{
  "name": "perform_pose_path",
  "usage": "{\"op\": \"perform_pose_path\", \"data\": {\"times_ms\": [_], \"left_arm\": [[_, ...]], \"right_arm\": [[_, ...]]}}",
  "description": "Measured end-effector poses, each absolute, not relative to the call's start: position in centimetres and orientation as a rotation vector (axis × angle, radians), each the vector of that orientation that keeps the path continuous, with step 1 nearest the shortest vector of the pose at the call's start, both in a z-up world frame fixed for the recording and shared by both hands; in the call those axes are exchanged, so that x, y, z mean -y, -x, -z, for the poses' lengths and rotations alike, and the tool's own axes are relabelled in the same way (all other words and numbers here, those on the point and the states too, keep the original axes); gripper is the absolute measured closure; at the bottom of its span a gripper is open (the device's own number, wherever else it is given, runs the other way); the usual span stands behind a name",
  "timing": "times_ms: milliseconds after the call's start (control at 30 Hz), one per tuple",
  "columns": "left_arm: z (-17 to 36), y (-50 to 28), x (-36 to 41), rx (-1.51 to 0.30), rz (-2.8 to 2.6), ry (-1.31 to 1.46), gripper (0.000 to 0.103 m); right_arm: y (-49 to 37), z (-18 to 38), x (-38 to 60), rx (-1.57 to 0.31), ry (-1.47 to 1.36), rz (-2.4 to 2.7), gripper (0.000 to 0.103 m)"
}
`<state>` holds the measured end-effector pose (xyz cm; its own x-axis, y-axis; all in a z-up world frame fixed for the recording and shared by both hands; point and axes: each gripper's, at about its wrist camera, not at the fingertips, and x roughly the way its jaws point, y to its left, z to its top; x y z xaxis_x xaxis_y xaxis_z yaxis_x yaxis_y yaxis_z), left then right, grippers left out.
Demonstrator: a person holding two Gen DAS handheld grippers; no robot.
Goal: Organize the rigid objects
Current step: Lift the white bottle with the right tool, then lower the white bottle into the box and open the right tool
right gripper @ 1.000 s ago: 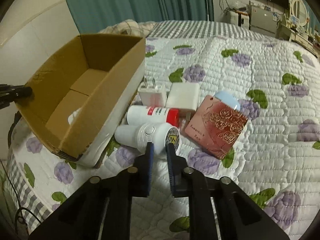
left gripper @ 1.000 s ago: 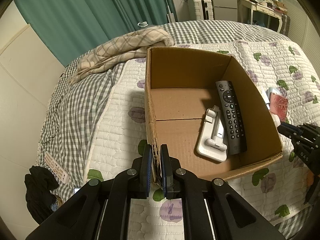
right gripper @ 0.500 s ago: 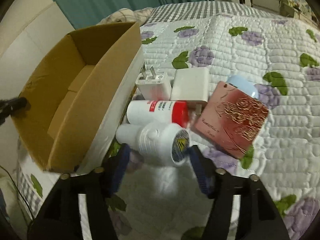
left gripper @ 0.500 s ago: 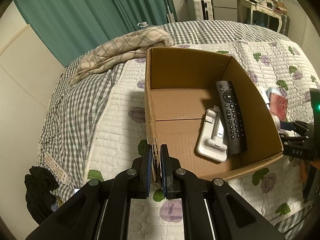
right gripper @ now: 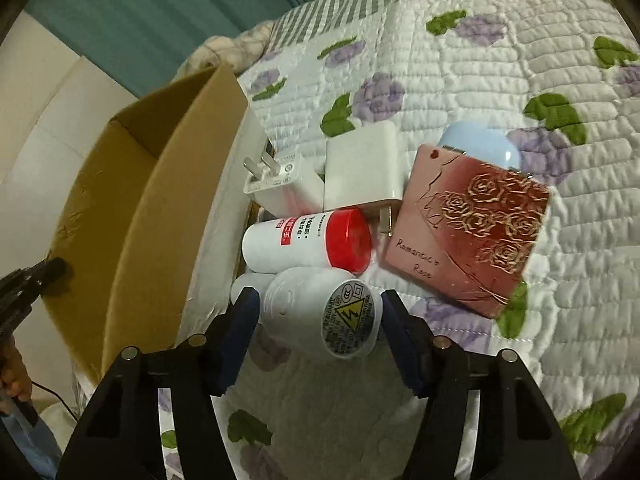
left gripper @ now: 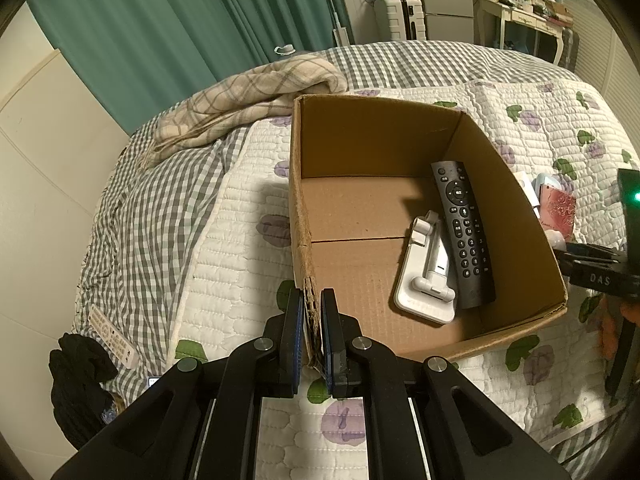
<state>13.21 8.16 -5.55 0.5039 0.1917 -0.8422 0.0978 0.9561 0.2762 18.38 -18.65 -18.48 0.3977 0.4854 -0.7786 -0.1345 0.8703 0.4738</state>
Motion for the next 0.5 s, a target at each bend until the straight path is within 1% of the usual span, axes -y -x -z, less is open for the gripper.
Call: {"op": "perform_pose_path", "data": {"times_ms": [267,500], "left_arm": [[5.5,-13.2,-8.1,-1.046,-0.061,-0.316,0.096],[5.5,-13.2,-8.1,-1.046,-0.061,-0.317,0.096]], "right_arm": [[-15.3,12.9,19.4,-0.904,-0.189,-0.356,0.042],[-15.3,5.5,19.0,-0.727,-0.147,-0.376,0.042]]}}
